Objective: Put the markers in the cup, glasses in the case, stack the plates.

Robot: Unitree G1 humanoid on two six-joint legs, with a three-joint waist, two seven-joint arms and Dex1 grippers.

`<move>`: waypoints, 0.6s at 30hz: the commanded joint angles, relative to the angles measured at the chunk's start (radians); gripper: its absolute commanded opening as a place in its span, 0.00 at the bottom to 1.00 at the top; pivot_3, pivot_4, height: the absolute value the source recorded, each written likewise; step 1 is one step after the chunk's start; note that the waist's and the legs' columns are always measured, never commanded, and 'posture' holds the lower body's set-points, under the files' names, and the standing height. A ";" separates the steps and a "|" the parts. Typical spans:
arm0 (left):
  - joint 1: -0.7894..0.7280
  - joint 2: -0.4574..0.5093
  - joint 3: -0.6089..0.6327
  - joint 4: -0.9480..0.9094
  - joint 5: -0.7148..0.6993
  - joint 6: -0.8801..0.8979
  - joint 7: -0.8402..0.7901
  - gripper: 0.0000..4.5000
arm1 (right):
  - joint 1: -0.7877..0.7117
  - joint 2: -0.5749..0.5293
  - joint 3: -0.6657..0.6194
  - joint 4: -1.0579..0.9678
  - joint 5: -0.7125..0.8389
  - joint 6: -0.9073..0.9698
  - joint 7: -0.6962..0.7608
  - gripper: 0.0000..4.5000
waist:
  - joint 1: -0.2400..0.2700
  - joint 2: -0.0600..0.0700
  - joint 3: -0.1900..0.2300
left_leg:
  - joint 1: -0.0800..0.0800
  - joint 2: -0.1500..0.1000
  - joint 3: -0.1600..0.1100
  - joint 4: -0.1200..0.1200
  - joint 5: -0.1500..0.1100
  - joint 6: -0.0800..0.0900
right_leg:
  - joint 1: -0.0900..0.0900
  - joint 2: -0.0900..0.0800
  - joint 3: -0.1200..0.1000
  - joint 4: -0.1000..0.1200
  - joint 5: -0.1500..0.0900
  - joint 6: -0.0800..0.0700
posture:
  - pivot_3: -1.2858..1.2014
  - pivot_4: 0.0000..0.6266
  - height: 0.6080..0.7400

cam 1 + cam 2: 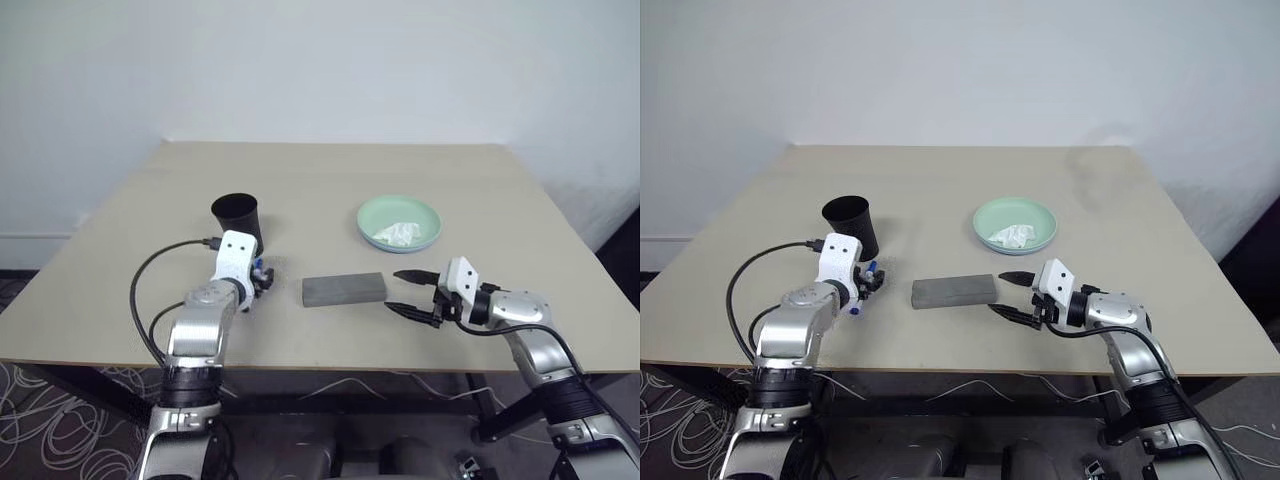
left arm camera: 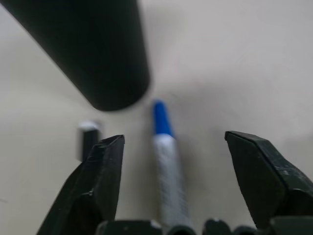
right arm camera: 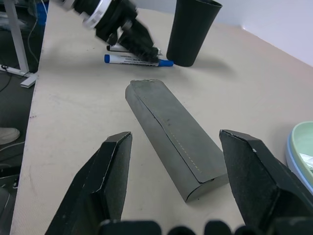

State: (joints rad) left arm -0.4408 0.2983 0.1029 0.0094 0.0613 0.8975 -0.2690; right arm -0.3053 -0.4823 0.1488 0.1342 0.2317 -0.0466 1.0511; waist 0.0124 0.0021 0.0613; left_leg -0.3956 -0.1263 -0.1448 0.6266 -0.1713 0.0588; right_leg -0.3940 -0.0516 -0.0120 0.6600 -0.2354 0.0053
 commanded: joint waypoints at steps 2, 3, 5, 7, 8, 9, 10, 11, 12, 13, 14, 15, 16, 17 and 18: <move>-0.099 0.029 -0.002 0.092 -0.020 0.004 -0.005 0.73 | -0.008 0.004 -0.013 -0.029 0.005 -0.016 -0.009 0.69 | 0.001 0.000 0.000 | 0.000 0.000 0.000 0.000 0.000 0.000 | 0.000 0.000 0.000 -0.001 0.000 0.000 | 0.52 0.00 0.97; -0.116 0.033 -0.006 0.119 -0.023 0.004 -0.010 0.73 | -0.004 0.004 -0.014 -0.033 0.005 -0.016 -0.012 0.69 | 0.001 0.000 0.000 | 0.000 0.000 0.000 0.000 0.000 0.000 | -0.001 0.000 0.000 -0.001 0.000 0.000 | 0.52 0.00 0.97; -0.157 0.043 -0.023 0.199 -0.025 0.017 -0.026 0.73 | 0.006 0.005 -0.016 -0.044 0.004 -0.013 -0.024 0.69 | 0.001 0.000 0.000 | 0.000 0.000 0.000 0.000 0.000 0.000 | -0.001 0.000 0.000 -0.001 0.000 0.000 | 0.52 0.00 0.97; -0.181 0.053 -0.040 0.257 -0.024 0.005 -0.037 0.73 | 0.014 0.005 -0.019 -0.055 0.004 -0.009 -0.034 0.69 | 0.001 0.000 0.000 | 0.000 0.000 0.000 0.000 0.000 0.000 | -0.002 0.000 0.000 -0.001 0.000 0.000 | 0.52 0.00 0.97; -0.189 0.054 -0.041 0.276 -0.031 0.004 -0.044 0.73 | 0.016 0.004 -0.020 -0.059 0.005 -0.008 -0.037 0.69 | 0.000 0.000 0.000 | -0.001 0.000 0.000 0.000 0.000 0.000 | -0.002 0.000 0.000 -0.001 0.000 0.000 | 0.52 0.00 0.97; -0.195 0.055 -0.040 0.288 -0.038 0.005 -0.049 0.73 | 0.018 0.003 -0.020 -0.062 0.005 -0.006 -0.040 0.69 | 0.000 0.000 0.000 | -0.001 0.000 0.000 0.000 0.000 0.000 | -0.003 0.000 0.000 -0.001 0.000 0.000 | 0.52 0.00 0.97; -0.207 0.047 -0.028 0.306 -0.055 0.016 -0.054 0.73 | 0.023 0.002 -0.022 -0.067 0.005 -0.004 -0.045 0.69 | 0.000 0.000 0.000 | -0.001 0.000 0.000 -0.001 0.000 0.000 | -0.003 0.000 0.000 -0.001 0.000 0.000 | 0.52 0.00 0.97; -0.217 0.043 -0.020 0.322 -0.068 0.026 -0.057 0.73 | 0.027 0.000 -0.024 -0.073 0.004 -0.003 -0.050 0.69 | 0.000 0.000 0.000 | -0.001 0.000 0.000 -0.001 0.000 0.000 | -0.004 0.000 0.001 -0.001 0.000 0.000 | 0.52 0.00 0.97; -0.224 0.041 -0.019 0.337 -0.074 0.031 -0.057 0.73 | 0.032 -0.001 -0.026 -0.078 0.004 -0.001 -0.055 0.69 | 0.000 0.000 0.000 | -0.002 0.000 0.000 -0.001 0.000 0.000 | -0.005 0.000 0.001 -0.001 0.000 0.001 | 0.52 0.00 0.97; -0.229 0.042 -0.023 0.349 -0.076 0.033 -0.057 0.73 | 0.036 -0.003 -0.027 -0.083 0.005 0.001 -0.059 0.69 | 0.000 0.000 0.000 | -0.002 0.000 0.000 -0.001 0.000 0.000 | -0.005 0.000 0.001 -0.001 0.000 0.001 | 0.52 0.00 0.97; -0.231 0.044 -0.030 0.360 -0.076 0.033 -0.056 0.73 | 0.039 -0.004 -0.028 -0.087 0.005 0.002 -0.063 0.69 | 0.000 0.000 0.000 | -0.002 0.000 0.000 -0.001 0.000 0.000 | -0.005 0.000 0.001 -0.001 0.000 0.001 | 0.52 0.00 0.97; -0.233 0.044 -0.034 0.368 -0.077 0.031 -0.054 0.73 | 0.041 -0.005 -0.028 -0.089 0.005 0.003 -0.066 0.69 | -0.001 0.000 0.000 | -0.002 0.000 0.000 -0.001 0.000 0.000 | -0.005 0.000 0.001 -0.001 0.000 0.001 | 0.52 0.00 0.97; -0.233 0.044 -0.036 0.371 -0.079 0.032 -0.053 0.73 | 0.044 -0.007 -0.028 -0.093 0.005 0.005 -0.069 0.69 | 0.000 0.000 0.000 | -0.002 0.000 0.000 -0.001 0.000 0.000 | -0.005 0.000 0.001 -0.001 0.000 0.001 | 0.52 0.00 0.97; -0.234 0.042 -0.036 0.373 -0.082 0.033 -0.050 0.69 | 0.046 -0.009 -0.029 -0.096 0.006 0.006 -0.071 0.69 | -0.001 0.000 0.000 | -0.002 0.000 0.000 -0.001 0.000 0.000 | -0.005 0.000 0.001 -0.001 0.000 0.001 | 0.52 0.00 0.97; -0.234 0.041 -0.035 0.374 -0.083 0.034 -0.047 0.65 | 0.048 -0.010 -0.029 -0.099 0.006 0.007 -0.073 0.69 | -0.001 0.000 0.000 | -0.002 0.000 0.000 -0.001 0.000 0.000 | -0.004 0.000 0.001 -0.001 0.000 0.001 | 0.52 0.00 0.97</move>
State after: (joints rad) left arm -0.6460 0.3355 0.0645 0.3897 -0.0162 0.9309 -0.3259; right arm -0.2529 -0.4855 0.1458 0.0781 0.2301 -0.0374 0.9865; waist 0.0118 0.0020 0.0613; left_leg -0.3974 -0.1265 -0.1445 0.6258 -0.1713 0.0588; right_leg -0.3984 -0.0517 -0.0113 0.6590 -0.2352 0.0059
